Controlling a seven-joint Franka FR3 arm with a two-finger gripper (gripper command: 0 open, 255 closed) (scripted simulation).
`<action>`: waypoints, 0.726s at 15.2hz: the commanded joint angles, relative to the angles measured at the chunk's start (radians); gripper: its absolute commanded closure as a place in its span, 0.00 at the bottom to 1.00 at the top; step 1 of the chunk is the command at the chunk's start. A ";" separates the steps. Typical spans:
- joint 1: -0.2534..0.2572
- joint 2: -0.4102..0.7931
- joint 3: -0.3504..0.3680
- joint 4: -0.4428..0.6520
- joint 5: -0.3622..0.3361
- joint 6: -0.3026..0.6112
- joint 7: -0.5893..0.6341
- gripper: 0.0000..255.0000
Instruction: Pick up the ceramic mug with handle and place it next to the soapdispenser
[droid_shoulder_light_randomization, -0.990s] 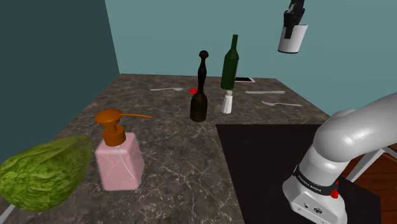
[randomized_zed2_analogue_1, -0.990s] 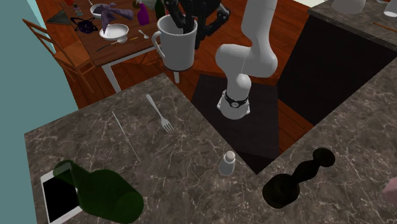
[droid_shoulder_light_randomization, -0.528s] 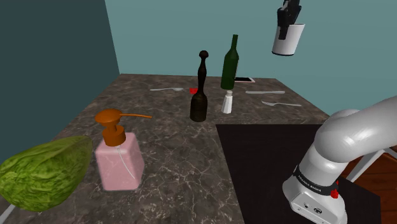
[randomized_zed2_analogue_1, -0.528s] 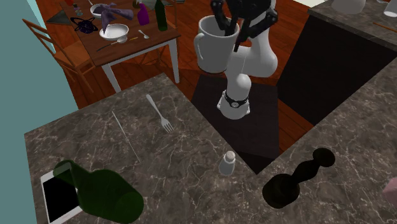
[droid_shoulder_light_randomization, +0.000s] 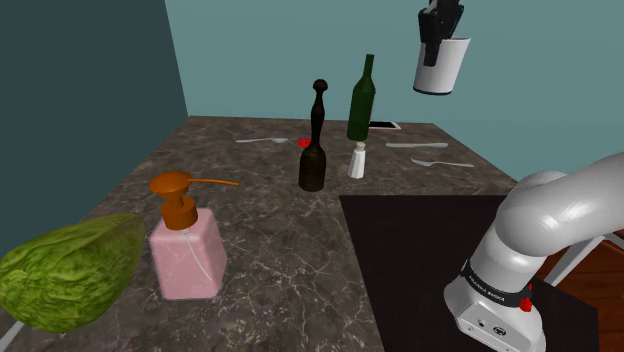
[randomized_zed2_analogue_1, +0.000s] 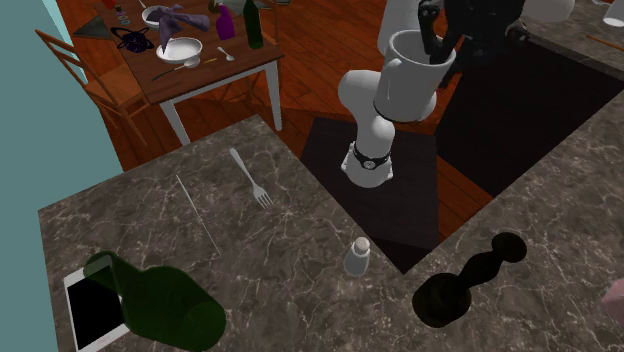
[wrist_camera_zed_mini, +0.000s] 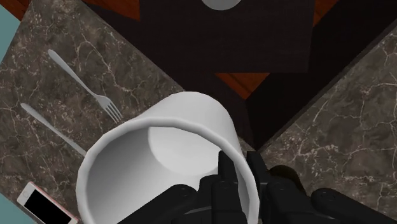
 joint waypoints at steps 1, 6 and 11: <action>0.006 -0.002 0.045 0.009 0.033 -0.011 0.054 1.00; 0.011 0.030 0.161 0.062 0.107 -0.026 0.186 1.00; 0.008 0.088 0.286 0.141 0.169 -0.034 0.326 1.00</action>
